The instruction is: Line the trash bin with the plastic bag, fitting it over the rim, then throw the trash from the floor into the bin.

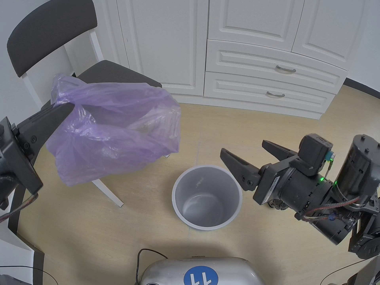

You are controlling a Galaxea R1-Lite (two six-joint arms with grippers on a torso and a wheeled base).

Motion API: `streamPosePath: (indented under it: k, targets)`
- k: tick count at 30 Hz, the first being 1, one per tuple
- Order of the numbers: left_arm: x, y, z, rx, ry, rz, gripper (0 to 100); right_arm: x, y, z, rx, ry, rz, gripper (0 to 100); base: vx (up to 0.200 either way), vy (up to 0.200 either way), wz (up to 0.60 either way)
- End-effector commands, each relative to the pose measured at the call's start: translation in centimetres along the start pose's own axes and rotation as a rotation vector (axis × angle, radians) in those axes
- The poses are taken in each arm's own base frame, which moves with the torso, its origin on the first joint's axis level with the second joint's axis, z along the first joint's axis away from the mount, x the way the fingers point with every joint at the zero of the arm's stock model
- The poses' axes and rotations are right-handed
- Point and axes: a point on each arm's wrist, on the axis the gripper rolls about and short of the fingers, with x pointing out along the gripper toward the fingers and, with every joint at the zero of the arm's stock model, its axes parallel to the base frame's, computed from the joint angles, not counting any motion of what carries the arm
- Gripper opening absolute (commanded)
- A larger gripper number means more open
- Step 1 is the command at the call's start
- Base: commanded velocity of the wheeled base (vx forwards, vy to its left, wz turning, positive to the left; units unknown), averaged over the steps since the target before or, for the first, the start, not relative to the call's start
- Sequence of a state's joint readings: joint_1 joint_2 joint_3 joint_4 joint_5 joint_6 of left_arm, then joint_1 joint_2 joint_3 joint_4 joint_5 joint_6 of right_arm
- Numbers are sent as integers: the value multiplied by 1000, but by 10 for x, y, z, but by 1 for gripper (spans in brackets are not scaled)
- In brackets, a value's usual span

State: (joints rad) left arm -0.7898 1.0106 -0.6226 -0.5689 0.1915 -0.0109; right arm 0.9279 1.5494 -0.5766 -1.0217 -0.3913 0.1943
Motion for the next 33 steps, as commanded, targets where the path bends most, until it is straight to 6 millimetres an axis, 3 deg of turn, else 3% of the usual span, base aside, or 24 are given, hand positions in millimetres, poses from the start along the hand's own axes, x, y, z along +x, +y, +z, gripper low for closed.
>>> streamPosePath:
  k: [1,8,11,15,19,21,25,29,33]
  targets:
    - [-9,-8,0,-3,-11,-69,0,11,1,-14,-4,42,-11,100,0,0,0]
    - [-17,-12,0,-2,-20,-125,0,14,-1,-27,-12,105,-29,100,0,0,0]
    - [-20,-13,2,-5,-28,-140,0,28,-4,-50,-45,184,-63,100,0,0,0]
    - [-24,-12,3,-8,-39,-144,0,44,-11,-64,-48,215,-99,100,0,0,0]
    - [-25,-12,4,-10,-43,-148,0,47,-12,-70,-41,239,-96,100,0,0,0]
    - [-26,-13,4,-13,-46,-157,0,53,-12,-86,-53,283,-104,100,0,0,0]
    - [-27,-14,5,-18,-51,-169,0,49,-10,-92,-33,324,-48,100,0,0,0]
    - [-28,-14,6,-20,-58,-169,0,32,-3,-99,-4,404,93,100,0,0,0]
    - [-31,-12,8,-23,-72,-170,0,32,-2,-110,6,446,111,100,0,0,0]
